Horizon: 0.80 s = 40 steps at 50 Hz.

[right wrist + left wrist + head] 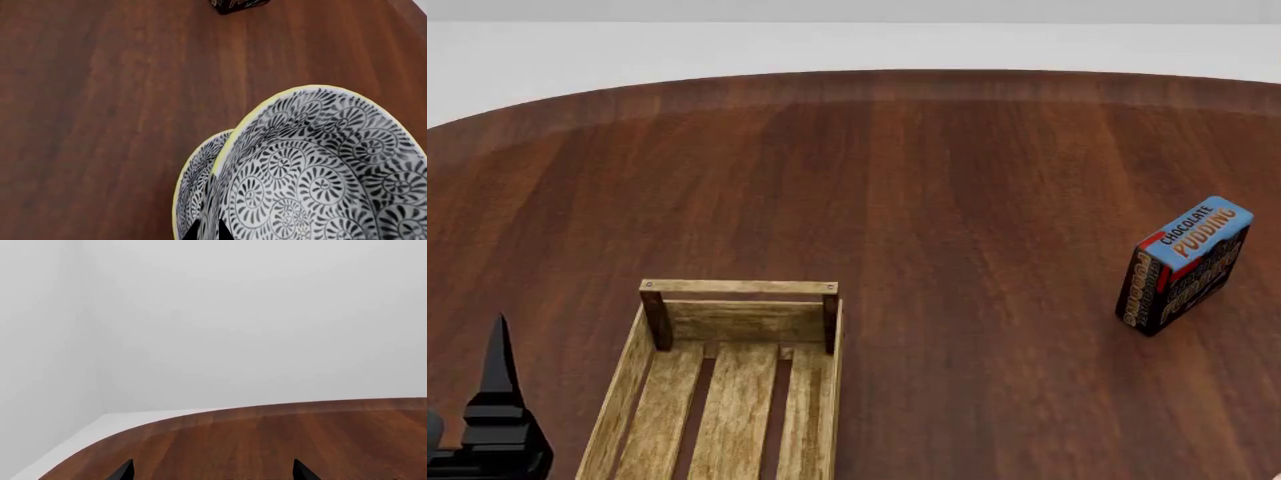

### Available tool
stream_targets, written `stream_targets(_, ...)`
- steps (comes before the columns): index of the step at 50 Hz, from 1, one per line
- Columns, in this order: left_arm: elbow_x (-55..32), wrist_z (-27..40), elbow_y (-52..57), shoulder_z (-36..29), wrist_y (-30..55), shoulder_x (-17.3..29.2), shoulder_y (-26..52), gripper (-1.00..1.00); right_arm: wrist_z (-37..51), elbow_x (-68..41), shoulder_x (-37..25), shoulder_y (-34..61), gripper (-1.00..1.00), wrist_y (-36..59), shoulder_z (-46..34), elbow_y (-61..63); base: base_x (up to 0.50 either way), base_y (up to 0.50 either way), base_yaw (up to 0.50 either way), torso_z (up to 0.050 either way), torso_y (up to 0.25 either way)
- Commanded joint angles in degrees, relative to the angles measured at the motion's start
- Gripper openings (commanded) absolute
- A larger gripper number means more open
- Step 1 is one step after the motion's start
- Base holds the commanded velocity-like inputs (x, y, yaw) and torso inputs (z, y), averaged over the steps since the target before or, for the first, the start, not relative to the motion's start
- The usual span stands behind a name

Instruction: Stack the left bowl on the right bowl and place them in the tray.

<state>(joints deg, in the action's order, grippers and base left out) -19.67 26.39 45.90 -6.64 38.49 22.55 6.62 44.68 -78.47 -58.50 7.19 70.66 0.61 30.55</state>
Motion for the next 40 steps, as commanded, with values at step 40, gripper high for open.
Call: stream_targets(40,0.1,1.0,-0.4,-1.8,-0.1,0.4,0.6,1.0,-5.7,6.0,0.4,5.2,-1.0,-0.1,-6.5,-6.3,0.0,0.0,0.0,0.0,0.0)
